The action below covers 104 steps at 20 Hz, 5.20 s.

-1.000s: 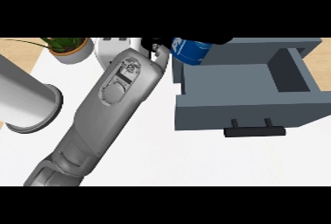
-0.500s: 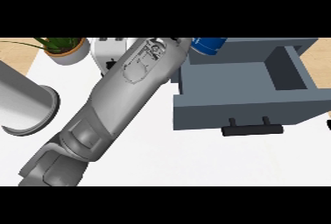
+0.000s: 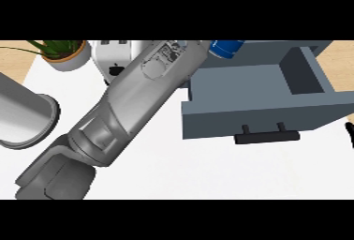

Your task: Pick up the can, place it into the drawer and close the drawer

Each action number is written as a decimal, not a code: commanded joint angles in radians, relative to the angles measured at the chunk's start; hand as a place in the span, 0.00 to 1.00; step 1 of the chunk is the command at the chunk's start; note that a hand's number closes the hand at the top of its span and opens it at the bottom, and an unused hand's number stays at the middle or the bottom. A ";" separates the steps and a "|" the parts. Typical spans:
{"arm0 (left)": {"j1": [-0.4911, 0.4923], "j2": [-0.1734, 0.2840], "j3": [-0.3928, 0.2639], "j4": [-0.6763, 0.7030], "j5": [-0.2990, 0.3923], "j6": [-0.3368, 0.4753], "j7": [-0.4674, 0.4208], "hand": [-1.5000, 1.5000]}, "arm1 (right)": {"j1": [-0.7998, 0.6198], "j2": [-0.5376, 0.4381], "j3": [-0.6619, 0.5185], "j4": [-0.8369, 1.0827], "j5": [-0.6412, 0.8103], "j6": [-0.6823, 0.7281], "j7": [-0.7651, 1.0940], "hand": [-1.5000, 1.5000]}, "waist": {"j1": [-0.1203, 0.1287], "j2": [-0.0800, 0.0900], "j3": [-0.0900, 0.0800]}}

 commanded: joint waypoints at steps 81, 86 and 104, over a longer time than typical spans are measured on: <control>0.125 0.208 -0.299 -0.190 0.255 0.251 0.004 0.00 | -0.493 -0.130 0.301 0.836 1.173 -0.492 -0.217 0.00 | 0.115 -0.017 -0.001; 0.137 0.288 -0.292 -0.269 0.240 0.227 0.064 0.00 | -0.518 -0.116 0.288 0.960 1.211 -0.570 -0.241 0.00 | 0.112 -0.014 0.000; 0.365 0.421 -0.303 -0.550 0.197 0.237 0.130 0.00 | -0.984 -0.138 0.113 1.513 1.308 -0.833 -0.226 0.00 | 0.151 0.003 0.001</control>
